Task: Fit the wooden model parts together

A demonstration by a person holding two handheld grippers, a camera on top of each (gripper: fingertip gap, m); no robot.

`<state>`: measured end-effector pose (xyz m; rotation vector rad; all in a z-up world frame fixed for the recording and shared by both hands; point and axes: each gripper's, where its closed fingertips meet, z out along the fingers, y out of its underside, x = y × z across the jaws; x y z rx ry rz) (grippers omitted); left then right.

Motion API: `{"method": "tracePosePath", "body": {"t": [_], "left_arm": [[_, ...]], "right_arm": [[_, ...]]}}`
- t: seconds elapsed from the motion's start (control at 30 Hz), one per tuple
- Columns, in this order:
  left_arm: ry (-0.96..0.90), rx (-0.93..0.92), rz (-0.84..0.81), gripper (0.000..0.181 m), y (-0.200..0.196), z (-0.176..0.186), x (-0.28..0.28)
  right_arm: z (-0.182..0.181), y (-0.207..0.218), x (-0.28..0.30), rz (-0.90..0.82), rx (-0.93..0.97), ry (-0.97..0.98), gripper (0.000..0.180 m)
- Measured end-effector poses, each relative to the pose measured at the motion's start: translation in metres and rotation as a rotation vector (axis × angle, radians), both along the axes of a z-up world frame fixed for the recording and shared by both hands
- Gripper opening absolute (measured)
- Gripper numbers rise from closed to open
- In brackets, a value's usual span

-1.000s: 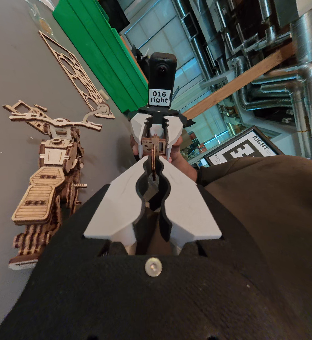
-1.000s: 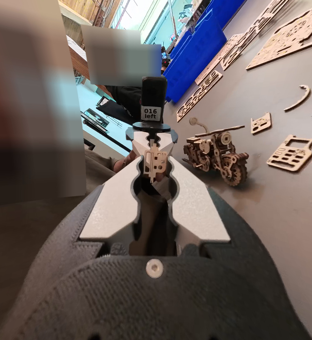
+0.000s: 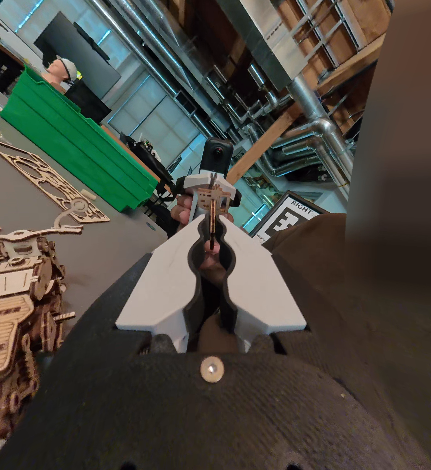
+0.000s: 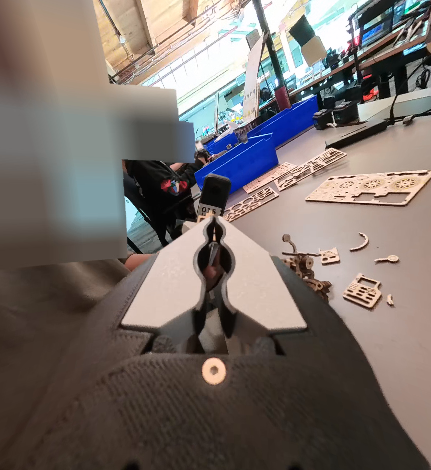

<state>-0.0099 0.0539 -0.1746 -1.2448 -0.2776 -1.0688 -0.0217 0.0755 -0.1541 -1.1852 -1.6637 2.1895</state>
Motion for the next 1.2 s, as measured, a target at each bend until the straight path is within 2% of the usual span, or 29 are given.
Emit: {"method": "tracePosePath", "body": {"t": [0.17,0.37,0.47,0.63,0.77,0.93,1.07,1.2], "left_arm": [[0.042,-0.006,-0.005,0.001,0.004,-0.001,0.008],[0.061,-0.003,0.007,0.001,0.003,0.001,0.007],[0.053,0.005,0.018,0.001,0.002,0.002,0.005],[0.044,0.002,0.033,0.002,0.001,0.002,0.001],[0.048,0.003,0.027,0.002,0.001,0.003,0.004],[0.046,-0.002,0.037,0.002,0.002,0.003,0.002],[0.03,0.007,0.039,0.002,0.002,0.004,0.002],[0.045,0.003,0.037,0.002,0.001,0.004,0.002]], "right_arm": [[-0.01,-0.014,0.005,0.069,0.025,-0.047,0.0],[0.001,0.0,0.003,0.018,-0.021,-0.018,0.0],[-0.01,-0.012,0.005,0.072,0.025,-0.057,0.0],[-0.002,-0.003,0.002,0.018,-0.004,-0.024,0.0],[-0.009,-0.015,0.004,0.06,0.026,-0.053,0.0],[0.001,-0.004,0.003,0.022,-0.005,-0.02,0.0],[-0.009,-0.013,0.004,0.067,0.013,-0.065,0.0],[0.002,-0.002,0.003,0.028,-0.023,-0.028,0.0]]}}
